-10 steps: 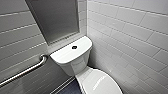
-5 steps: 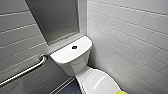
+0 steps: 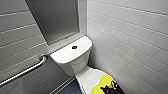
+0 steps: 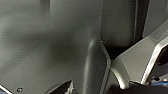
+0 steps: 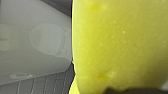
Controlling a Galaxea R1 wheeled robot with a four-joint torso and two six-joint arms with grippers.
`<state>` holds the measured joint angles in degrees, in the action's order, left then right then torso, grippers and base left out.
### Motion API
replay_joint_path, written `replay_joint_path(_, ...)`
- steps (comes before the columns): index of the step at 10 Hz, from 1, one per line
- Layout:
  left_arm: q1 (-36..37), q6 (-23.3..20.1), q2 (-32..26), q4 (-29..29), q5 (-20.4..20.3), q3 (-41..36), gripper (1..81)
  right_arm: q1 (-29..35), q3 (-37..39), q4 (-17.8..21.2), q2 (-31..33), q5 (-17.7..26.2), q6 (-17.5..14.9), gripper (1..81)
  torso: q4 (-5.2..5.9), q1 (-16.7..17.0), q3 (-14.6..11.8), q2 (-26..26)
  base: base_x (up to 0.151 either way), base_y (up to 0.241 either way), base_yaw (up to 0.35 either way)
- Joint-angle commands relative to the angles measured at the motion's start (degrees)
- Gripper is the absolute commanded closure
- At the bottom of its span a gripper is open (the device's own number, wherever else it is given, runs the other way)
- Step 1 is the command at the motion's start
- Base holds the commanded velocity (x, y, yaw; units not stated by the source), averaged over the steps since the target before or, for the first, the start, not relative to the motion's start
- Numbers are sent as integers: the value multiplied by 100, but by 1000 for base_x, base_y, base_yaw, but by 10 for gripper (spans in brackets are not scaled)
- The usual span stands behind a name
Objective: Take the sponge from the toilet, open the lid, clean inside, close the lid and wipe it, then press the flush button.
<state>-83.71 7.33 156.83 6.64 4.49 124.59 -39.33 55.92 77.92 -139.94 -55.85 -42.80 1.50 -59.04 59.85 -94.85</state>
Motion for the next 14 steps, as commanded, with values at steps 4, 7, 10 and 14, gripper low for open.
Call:
replay_joint_path(4, -62, -30, -143, -67, 457, -84, 10, 1615, 2650, 1278, -1917, 1523, -580, 811, 0, 0, 0, 0, 0, 0, 0)
replay_joint_path(7, -54, -30, -125, -75, 457, -83, 10, 1949, 3582, 1805, -2401, 2025, -984, 811, 0, 0, 0, 0, 0, 0, 0)
replay_joint_path(10, -45, -21, -134, -76, 457, -75, 10, 2012, 4653, 2052, -2954, 2612, -1353, 811, 0, 0, 0, 2, 0, 0, 0)
replay_joint_path(14, -27, -21, -143, -76, 457, -75, 10, 1880, 5578, 2166, -3579, 3097, -1661, 811, 0, 0, 0, 2, 0, 0, 0)
